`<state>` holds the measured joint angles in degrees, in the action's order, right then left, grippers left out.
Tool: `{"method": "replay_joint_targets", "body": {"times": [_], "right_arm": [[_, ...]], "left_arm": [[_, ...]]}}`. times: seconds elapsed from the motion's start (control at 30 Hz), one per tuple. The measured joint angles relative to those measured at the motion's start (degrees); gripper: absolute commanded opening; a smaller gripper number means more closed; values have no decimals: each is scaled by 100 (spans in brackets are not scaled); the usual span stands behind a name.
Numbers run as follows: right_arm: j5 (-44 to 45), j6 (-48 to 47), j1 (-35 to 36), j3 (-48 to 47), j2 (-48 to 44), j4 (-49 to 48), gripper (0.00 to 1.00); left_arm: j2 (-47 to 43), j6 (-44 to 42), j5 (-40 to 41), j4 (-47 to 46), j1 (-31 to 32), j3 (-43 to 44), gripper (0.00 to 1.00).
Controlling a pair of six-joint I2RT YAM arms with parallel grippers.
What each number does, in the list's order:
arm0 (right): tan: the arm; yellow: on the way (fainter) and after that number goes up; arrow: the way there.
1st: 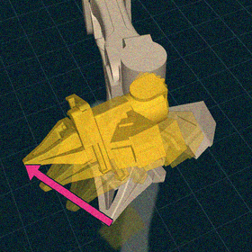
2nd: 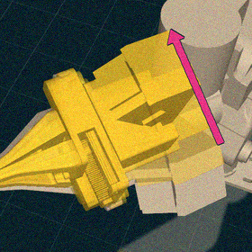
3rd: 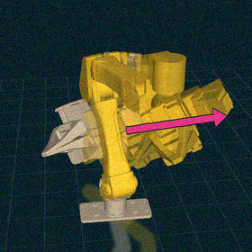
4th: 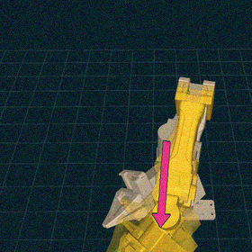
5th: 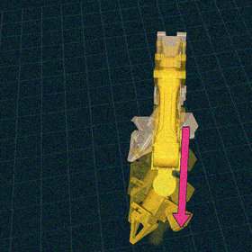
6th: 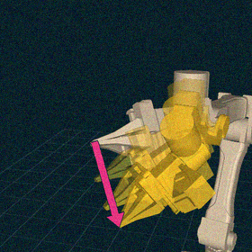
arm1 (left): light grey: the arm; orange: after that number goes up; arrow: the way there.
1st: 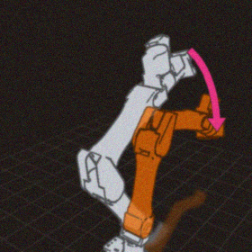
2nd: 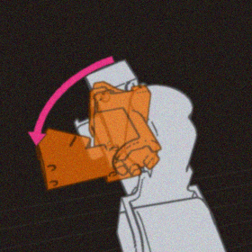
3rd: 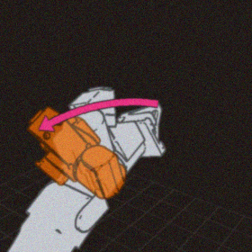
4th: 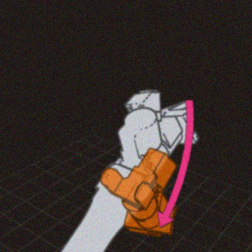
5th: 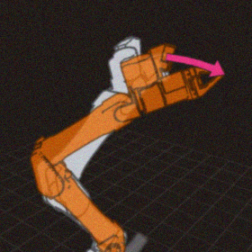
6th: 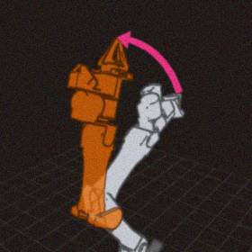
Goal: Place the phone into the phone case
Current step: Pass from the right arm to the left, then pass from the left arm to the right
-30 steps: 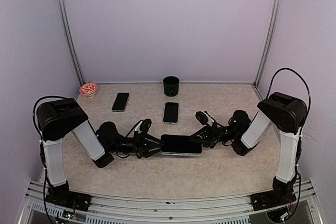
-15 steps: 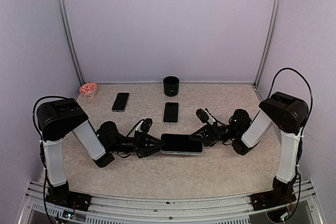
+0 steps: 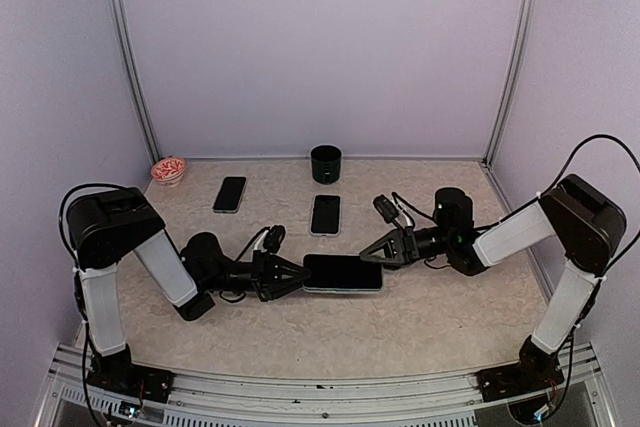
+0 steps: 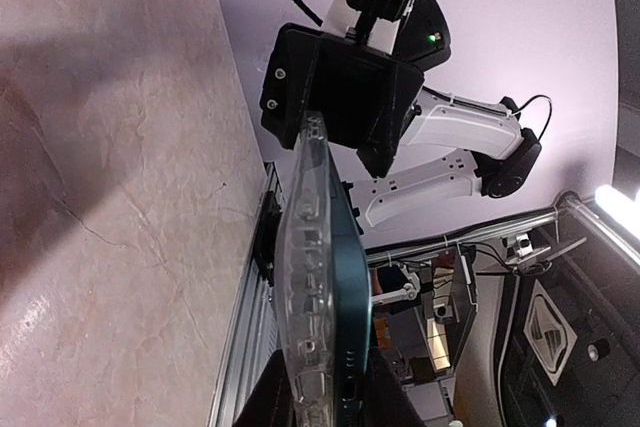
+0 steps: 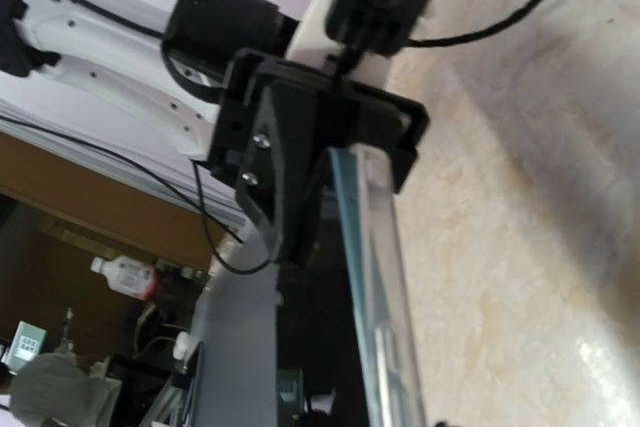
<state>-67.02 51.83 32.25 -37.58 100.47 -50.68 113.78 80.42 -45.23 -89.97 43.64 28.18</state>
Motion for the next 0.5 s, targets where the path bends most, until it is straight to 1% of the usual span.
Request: {"method": "replay_joint_targets", "body": {"times": [0.07,0.2,0.37,0.5], "right_arm": [[22,-256,0,-37,-105,354,43],[17,-588,0,-42,-234,772,40],[-20,-748,15,-39,-245,896,38],[-24,-850,98,-39,-245,970,32]], "left_arm": [[-146,-212,39,103,-7,-81,0],[-599,-739,157,658,-17,-133,0],[-1025,-1161,389,1172,-70,-160,0],[-1082,-1285,474,1255,-85,-175,0]]}}
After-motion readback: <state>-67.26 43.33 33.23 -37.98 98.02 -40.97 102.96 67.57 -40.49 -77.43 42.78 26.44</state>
